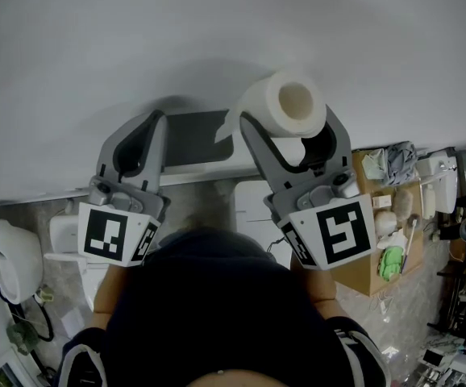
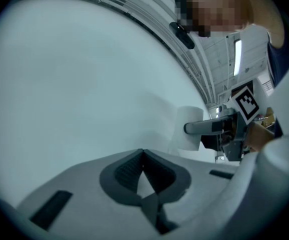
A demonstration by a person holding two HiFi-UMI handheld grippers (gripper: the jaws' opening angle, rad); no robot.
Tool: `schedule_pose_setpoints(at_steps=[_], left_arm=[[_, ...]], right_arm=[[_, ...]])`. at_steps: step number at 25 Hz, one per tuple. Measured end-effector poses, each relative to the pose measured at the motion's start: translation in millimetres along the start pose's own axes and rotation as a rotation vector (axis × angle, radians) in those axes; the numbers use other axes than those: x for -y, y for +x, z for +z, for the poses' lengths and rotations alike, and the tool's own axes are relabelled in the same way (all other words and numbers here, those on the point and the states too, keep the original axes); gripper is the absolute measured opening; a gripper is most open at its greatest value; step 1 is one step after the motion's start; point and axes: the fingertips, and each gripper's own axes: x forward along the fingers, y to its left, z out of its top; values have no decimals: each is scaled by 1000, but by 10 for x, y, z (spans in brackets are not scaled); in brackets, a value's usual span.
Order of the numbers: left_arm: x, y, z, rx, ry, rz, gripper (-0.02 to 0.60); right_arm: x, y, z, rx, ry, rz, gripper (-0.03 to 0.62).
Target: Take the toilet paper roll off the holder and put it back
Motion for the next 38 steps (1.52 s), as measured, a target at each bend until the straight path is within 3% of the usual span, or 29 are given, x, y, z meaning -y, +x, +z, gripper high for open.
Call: schedule_pose_setpoints(at_steps=[24, 38], left_arm=[[47, 90, -24, 3, -9, -35, 1], [91, 60, -15, 8, -7, -32, 0]], right_arm=[[421, -200, -280, -77, 1, -154, 310], [486, -271, -570, -129, 16, -179, 310]])
